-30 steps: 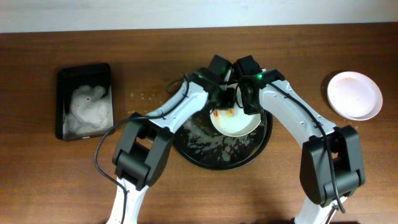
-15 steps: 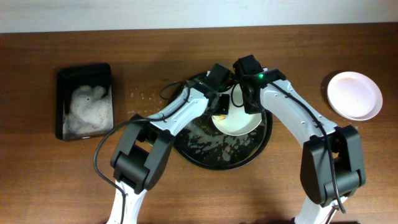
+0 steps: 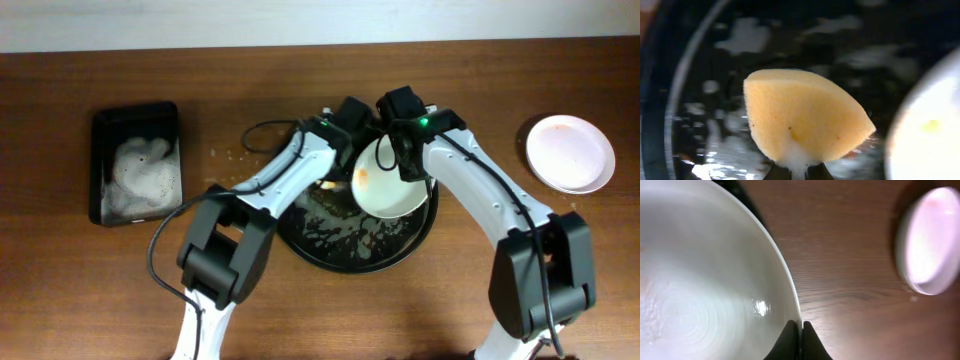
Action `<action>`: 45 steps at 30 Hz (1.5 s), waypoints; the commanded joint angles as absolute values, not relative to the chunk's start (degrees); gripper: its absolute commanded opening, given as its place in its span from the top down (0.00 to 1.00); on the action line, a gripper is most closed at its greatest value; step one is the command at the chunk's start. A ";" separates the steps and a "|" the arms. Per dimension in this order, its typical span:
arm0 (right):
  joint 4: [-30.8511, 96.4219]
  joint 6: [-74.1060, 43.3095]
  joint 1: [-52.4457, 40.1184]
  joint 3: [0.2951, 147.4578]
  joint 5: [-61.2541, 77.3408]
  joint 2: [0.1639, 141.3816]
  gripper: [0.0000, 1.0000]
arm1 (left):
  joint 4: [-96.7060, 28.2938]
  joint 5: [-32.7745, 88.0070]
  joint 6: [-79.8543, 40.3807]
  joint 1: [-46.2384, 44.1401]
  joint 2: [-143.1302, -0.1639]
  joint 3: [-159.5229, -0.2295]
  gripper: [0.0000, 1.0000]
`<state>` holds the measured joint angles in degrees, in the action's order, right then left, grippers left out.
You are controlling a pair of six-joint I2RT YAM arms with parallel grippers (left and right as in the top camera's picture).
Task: Clean dirty plates on tray and stack at the side
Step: 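Scrub the white plate's sauce smear with the sponge in the left gripper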
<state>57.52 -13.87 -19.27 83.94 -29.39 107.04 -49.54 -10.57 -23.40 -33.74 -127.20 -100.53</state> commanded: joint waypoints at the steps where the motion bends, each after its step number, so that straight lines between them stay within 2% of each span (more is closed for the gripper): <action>1: 59.07 -13.80 -19.51 85.60 -36.60 105.25 0.96 | -50.04 -7.77 -22.68 -30.81 -127.87 -101.43 0.99; 6: 63.13 -13.78 -19.70 88.95 -37.78 105.08 0.96 | -49.93 2.57 -22.63 -27.86 -127.87 -101.43 0.98; 9: 66.92 -13.76 -21.17 92.49 -42.94 104.44 0.96 | -49.08 10.17 -22.24 -26.13 -127.87 -101.43 0.95; 12: 68.77 -8.99 -24.12 95.85 -46.44 103.61 0.96 | -47.62 16.23 -19.59 -24.77 -127.87 -101.43 0.94; 18: 70.32 -3.55 -32.18 97.41 -53.17 103.04 0.96 | -47.66 17.85 -19.59 -24.10 -127.87 -101.43 0.94; 21: 71.35 -3.36 -35.16 97.41 -63.26 103.07 0.96 | -47.88 17.87 -19.59 -24.10 -127.87 -101.43 0.94; 29: 71.81 -3.20 -38.30 97.41 -65.54 103.07 0.96 | -47.79 18.70 -19.59 -24.10 -127.87 -101.43 0.94; 32: 71.83 -3.53 -37.74 97.41 -60.40 103.07 0.96 | -46.63 23.05 -19.33 -24.10 -127.87 -101.43 0.94; 37: 73.76 -15.18 -33.39 97.41 -45.60 103.11 0.96 | -45.39 28.77 -16.56 -24.10 -127.87 -101.43 0.92; 40: 74.06 -19.07 -28.93 97.41 -34.79 103.48 0.96 | -43.72 34.83 -13.69 -24.10 -127.87 -101.43 0.90; 45: 74.59 -22.13 -23.64 97.34 -24.91 103.66 0.96 | -40.84 44.80 -10.52 -24.23 -127.87 -101.43 0.84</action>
<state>74.50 -17.80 -25.76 96.29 -34.57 104.42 -42.30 34.59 -14.66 -24.29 -127.22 -100.53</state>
